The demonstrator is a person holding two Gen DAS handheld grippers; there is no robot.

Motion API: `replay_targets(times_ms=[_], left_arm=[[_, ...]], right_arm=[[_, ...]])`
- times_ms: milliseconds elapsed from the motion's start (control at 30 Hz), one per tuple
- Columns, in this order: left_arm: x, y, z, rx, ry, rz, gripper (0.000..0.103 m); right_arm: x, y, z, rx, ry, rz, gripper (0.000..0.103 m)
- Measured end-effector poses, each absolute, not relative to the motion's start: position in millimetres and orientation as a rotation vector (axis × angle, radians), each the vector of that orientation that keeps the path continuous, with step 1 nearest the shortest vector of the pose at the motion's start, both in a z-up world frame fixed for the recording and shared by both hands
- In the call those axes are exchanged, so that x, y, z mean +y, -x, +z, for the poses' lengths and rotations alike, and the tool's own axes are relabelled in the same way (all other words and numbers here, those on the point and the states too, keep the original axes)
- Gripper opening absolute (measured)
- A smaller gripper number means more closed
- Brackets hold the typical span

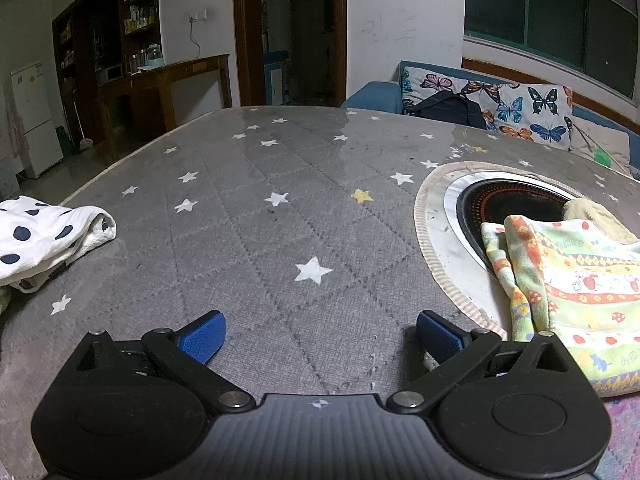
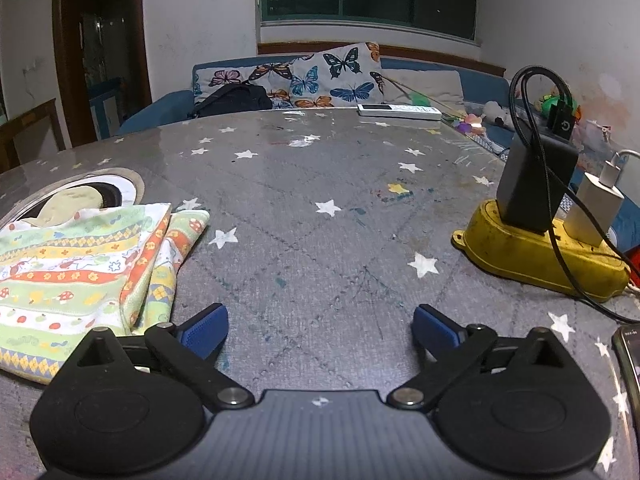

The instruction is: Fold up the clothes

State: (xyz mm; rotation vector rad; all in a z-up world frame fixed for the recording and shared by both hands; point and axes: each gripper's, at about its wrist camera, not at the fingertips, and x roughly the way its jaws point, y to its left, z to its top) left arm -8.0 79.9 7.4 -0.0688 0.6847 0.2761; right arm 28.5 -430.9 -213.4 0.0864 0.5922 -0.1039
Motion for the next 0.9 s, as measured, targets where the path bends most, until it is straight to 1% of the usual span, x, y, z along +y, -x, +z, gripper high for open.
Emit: replay_targets(times_ms=[33, 900], left_arm=[[78.4, 8.1, 7.1, 0.685, 0.069, 0.276, 0.103], [81.8, 6.6, 5.3, 0.684, 0.075, 0.273, 0.103]], right_arm=[[-431.3, -28.7, -213.6, 0.593, -0.088, -0.105, 0.103], [-434.0, -26.0, -215.7, 0.592, -0.09, -0.106, 0.103]])
